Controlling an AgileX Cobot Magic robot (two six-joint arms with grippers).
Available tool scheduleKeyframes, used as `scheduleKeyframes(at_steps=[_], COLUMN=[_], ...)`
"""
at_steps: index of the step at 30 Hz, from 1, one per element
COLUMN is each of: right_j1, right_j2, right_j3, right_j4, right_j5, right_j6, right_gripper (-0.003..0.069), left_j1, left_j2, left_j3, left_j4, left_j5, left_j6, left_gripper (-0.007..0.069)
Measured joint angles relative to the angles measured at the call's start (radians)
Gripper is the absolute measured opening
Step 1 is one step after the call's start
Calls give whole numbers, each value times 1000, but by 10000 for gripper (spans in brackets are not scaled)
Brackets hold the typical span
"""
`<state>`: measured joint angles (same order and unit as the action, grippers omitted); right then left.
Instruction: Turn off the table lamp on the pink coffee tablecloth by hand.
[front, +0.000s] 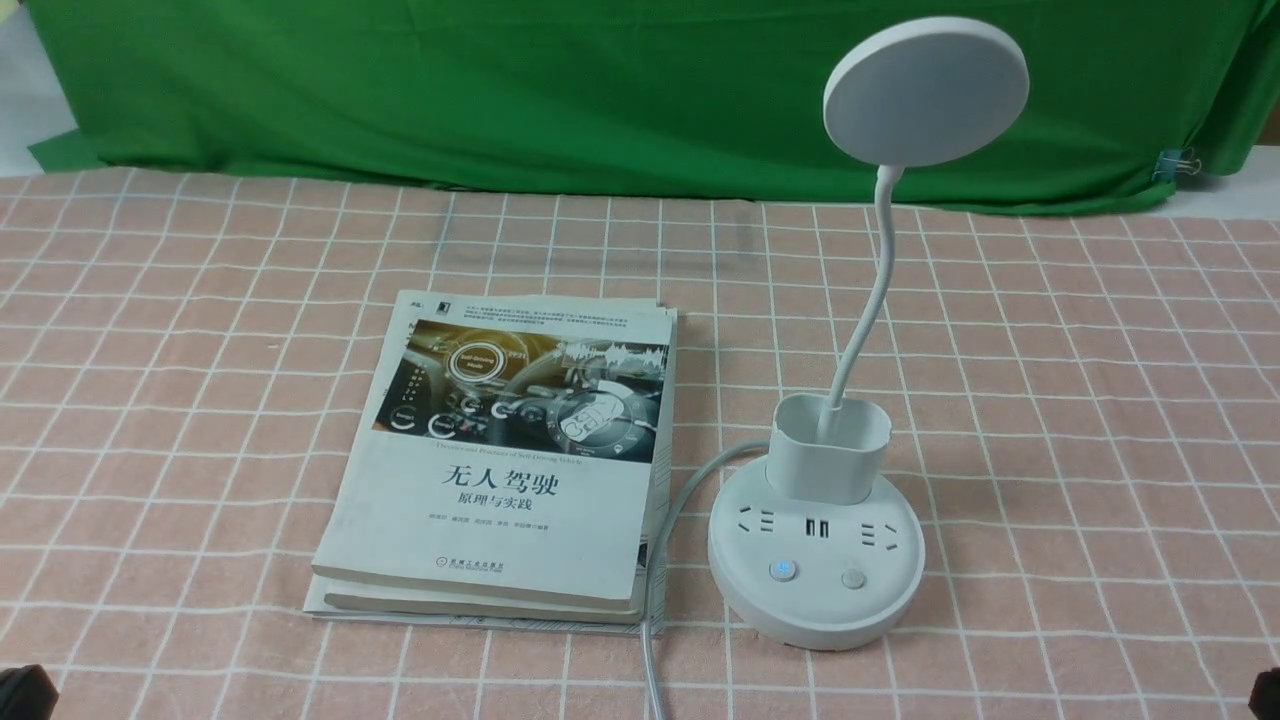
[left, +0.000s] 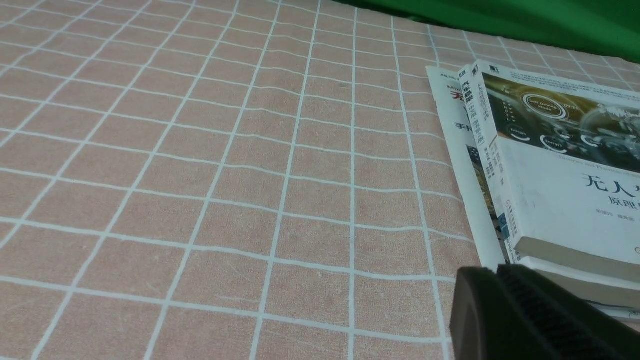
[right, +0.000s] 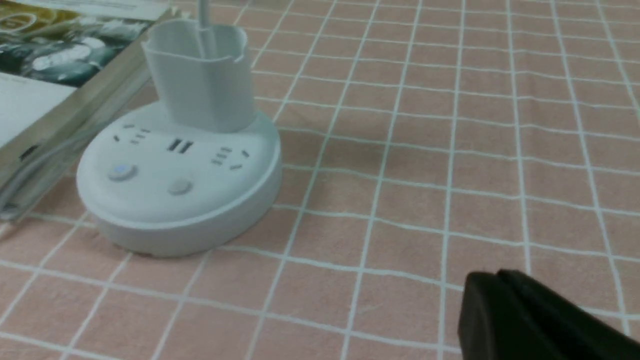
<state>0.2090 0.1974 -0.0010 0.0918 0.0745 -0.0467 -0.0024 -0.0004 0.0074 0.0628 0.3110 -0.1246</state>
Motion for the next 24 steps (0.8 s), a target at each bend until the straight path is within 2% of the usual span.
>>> scheduleKeyframes(at_steps=[9, 24], right_j1=[-32, -32], right_j2=[-190, -197], right_j3=[7, 7], right_j4=[-35, -40], right_j5=[132, 154], right_j6=[-33, -43], right_gripper=[40, 59], left_j1=[0, 0], left_j2=[0, 0], left_j3=[0, 0], left_j4=[0, 0], left_j5=[0, 0], left_j6=[0, 0], left_gripper=[6, 6])
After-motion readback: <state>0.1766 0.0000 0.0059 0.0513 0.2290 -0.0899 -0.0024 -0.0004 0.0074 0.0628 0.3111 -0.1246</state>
